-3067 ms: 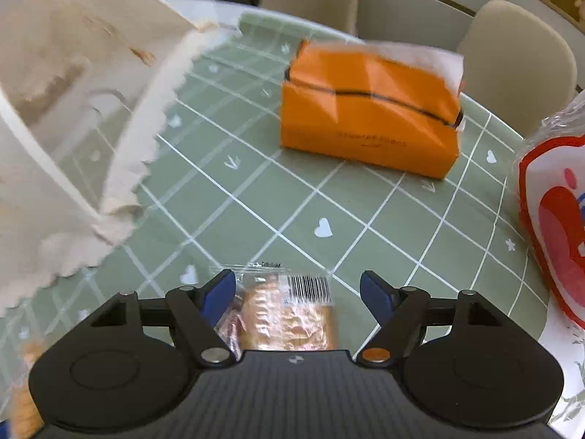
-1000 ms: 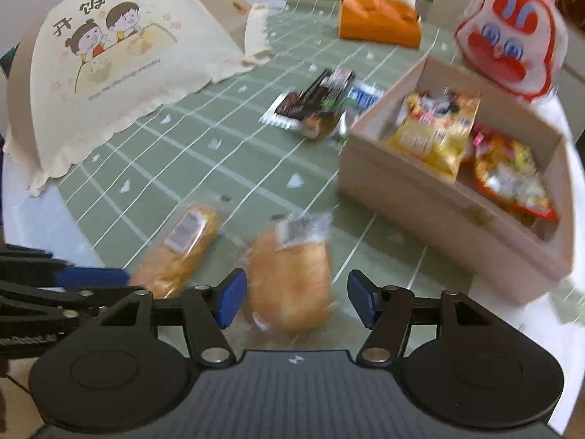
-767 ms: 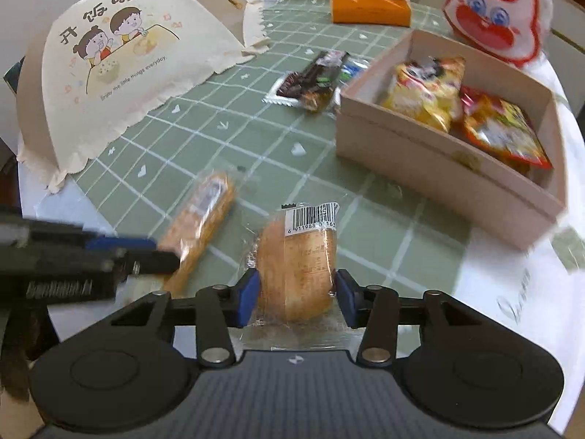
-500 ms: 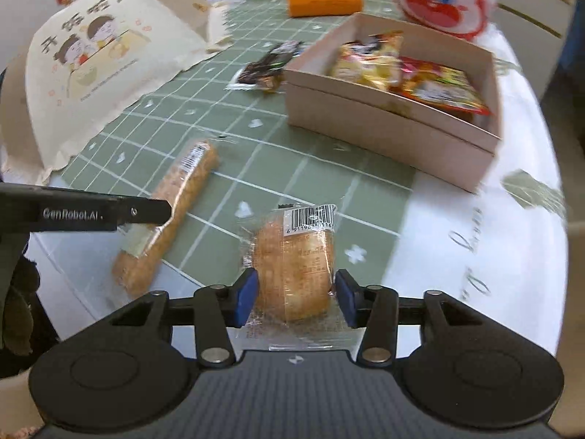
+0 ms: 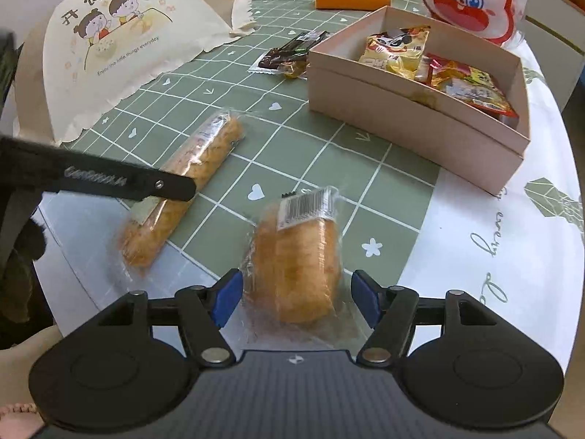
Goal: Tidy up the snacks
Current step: 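Carry bread stick and bun over pink box and open both tools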
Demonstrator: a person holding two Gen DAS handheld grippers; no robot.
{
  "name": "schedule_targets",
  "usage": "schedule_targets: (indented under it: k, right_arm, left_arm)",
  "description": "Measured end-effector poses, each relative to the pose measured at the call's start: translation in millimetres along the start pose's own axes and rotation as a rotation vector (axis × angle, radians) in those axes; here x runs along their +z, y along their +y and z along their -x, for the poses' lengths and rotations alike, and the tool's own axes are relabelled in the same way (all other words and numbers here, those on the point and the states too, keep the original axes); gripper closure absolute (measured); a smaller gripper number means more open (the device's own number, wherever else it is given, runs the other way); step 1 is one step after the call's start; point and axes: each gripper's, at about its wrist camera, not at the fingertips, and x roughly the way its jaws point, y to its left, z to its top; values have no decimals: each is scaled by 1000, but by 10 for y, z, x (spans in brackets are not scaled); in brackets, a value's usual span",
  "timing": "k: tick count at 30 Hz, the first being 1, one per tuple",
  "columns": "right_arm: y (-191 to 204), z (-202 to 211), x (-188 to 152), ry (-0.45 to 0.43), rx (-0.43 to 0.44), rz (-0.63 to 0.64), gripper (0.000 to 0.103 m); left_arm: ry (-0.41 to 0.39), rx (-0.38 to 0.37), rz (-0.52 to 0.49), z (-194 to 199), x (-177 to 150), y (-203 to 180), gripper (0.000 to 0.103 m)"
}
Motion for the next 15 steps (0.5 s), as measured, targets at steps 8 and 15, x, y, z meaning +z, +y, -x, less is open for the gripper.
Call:
schedule_targets:
  k: [8,15]
  right_arm:
    - [2,-82,-11,2,14,-26,28]
    - [18,-64,-82,-30,4,-22,28]
  left_arm:
    - [26,-25,37,-55,27,31,62]
    - [23,39,-41,-83,7,-124,62]
